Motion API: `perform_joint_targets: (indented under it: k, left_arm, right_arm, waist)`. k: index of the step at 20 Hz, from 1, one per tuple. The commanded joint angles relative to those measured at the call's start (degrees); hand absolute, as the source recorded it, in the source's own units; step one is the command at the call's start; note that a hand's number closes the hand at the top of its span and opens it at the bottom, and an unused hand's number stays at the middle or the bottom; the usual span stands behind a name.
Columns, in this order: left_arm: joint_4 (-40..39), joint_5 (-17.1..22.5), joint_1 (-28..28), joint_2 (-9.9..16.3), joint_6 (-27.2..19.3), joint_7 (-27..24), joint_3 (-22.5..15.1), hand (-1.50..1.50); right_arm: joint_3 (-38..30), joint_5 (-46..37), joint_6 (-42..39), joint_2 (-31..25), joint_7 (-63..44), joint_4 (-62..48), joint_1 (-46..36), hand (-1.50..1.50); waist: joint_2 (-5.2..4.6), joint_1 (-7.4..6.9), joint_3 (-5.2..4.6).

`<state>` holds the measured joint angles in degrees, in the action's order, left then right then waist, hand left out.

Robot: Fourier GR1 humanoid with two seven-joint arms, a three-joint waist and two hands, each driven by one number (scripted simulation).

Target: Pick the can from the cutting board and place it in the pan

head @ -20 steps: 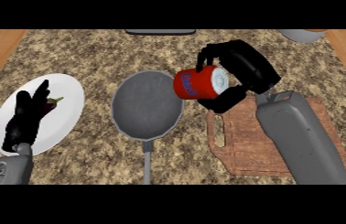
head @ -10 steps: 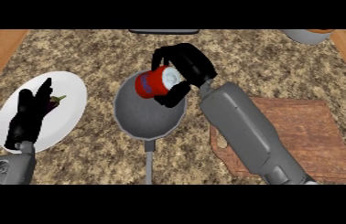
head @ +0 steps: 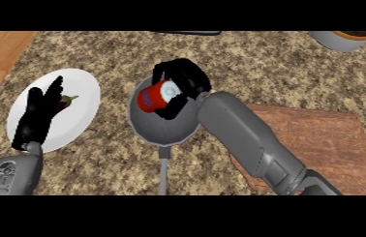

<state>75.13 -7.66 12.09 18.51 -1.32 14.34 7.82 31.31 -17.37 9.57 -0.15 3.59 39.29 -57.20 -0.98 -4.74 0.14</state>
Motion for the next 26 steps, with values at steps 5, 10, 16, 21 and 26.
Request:
perform_joint_targets:
  k: [5,10,16,21,26]
  left_arm:
    - [-0.11,-0.78,2.46,-1.58,0.26,1.65,-2.0,0.0]
    - [-1.63,-1.11,2.87,-2.41,0.28,0.02,-2.5,0.0]
    - [0.0,-1.12,1.58,-2.52,0.52,0.39,-2.8,0.0]
    - [-1.85,-1.84,2.03,-2.48,-1.27,-0.75,-1.61,0.0]
    - [-3.77,-0.93,1.61,-0.73,0.04,-1.07,0.19,0.0]
  right_arm:
    - [7.69,15.03,0.55,0.15,0.49,-3.33,1.58,-1.5]
    - [11.32,20.11,4.48,0.15,4.75,-4.23,3.42,-1.5]
    - [11.7,28.24,9.12,0.13,10.39,-1.51,5.11,-1.5]
    - [10.1,34.9,13.82,0.14,11.43,-1.66,1.13,-1.5]
    - [6.99,40.52,13.87,0.15,13.25,-6.63,-2.04,-1.5]
  waist:
    - [-0.87,-3.53,-0.11]
    - [-1.16,-3.74,-0.11]
    - [-1.0,-4.43,-0.02]
    - [-0.77,-2.91,-0.1]
    - [-0.42,-0.63,-0.14]
